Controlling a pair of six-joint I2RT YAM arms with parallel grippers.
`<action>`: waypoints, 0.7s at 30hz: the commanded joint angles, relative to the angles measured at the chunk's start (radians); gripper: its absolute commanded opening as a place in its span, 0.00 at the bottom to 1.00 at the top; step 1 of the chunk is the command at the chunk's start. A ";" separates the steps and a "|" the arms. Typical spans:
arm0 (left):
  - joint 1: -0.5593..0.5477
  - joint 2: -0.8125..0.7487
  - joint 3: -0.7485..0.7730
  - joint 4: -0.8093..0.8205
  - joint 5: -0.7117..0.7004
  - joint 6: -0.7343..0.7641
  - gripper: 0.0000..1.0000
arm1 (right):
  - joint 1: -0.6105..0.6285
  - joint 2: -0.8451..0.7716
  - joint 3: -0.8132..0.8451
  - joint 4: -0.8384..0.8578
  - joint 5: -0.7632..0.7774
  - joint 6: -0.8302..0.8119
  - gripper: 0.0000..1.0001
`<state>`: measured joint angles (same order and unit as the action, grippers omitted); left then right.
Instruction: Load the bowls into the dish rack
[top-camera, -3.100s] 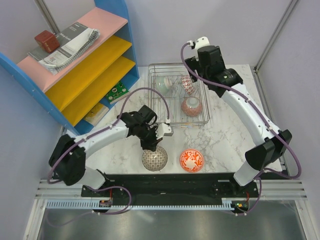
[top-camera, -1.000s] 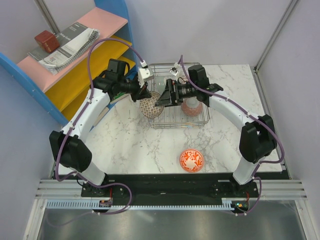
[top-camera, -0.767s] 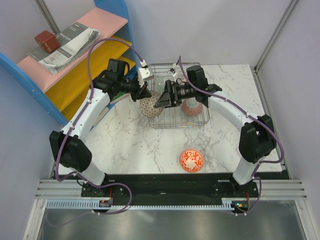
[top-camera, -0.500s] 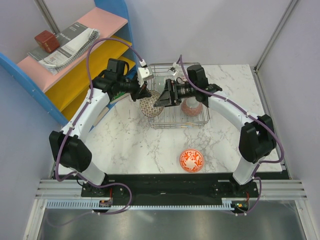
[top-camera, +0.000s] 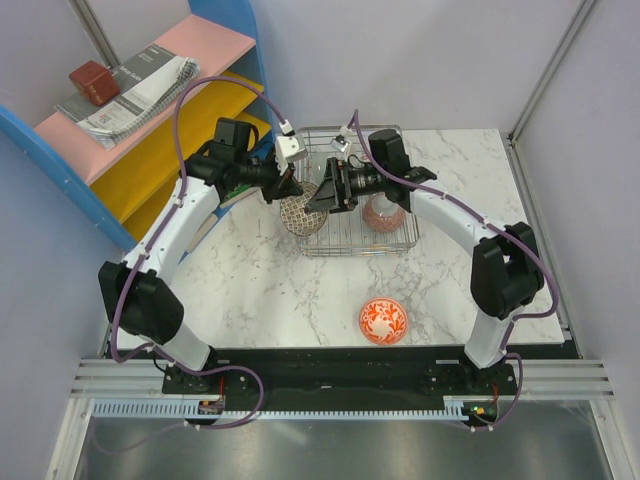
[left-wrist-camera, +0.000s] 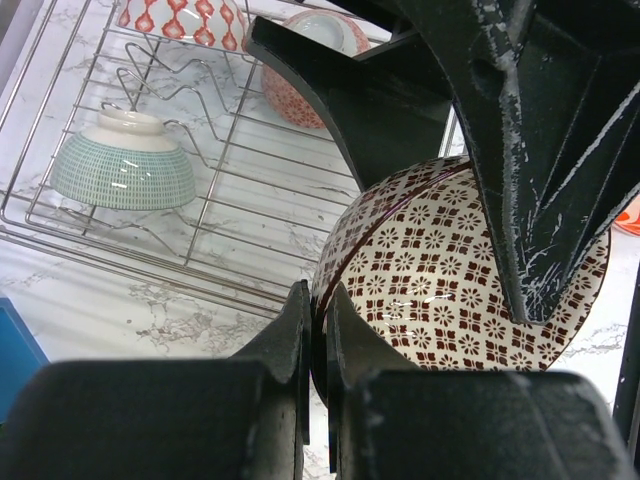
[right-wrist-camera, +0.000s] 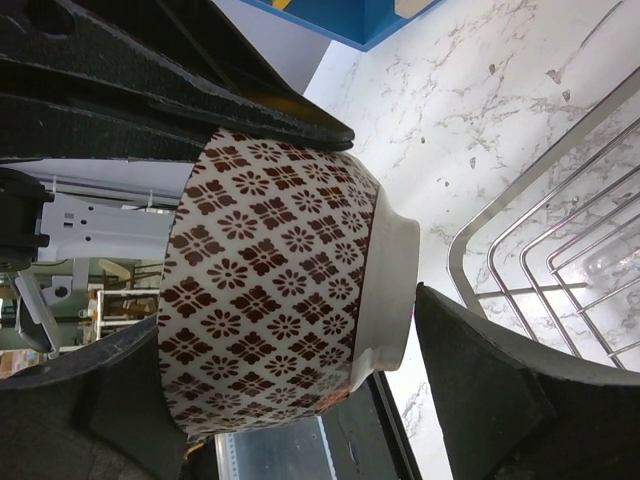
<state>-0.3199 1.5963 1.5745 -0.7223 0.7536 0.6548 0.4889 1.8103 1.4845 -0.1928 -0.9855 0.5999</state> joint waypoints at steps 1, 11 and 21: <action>0.004 -0.035 -0.002 0.054 0.062 -0.024 0.02 | 0.000 0.007 0.053 0.041 -0.039 0.000 0.88; 0.002 -0.042 -0.016 0.055 0.064 -0.020 0.02 | -0.019 0.021 0.059 0.082 -0.120 0.026 0.89; 0.004 -0.078 -0.060 0.112 0.055 -0.035 0.02 | -0.042 0.000 -0.088 0.519 -0.231 0.352 0.87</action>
<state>-0.3191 1.5780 1.5364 -0.6880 0.7647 0.6533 0.4503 1.8320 1.4452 0.0277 -1.1259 0.7715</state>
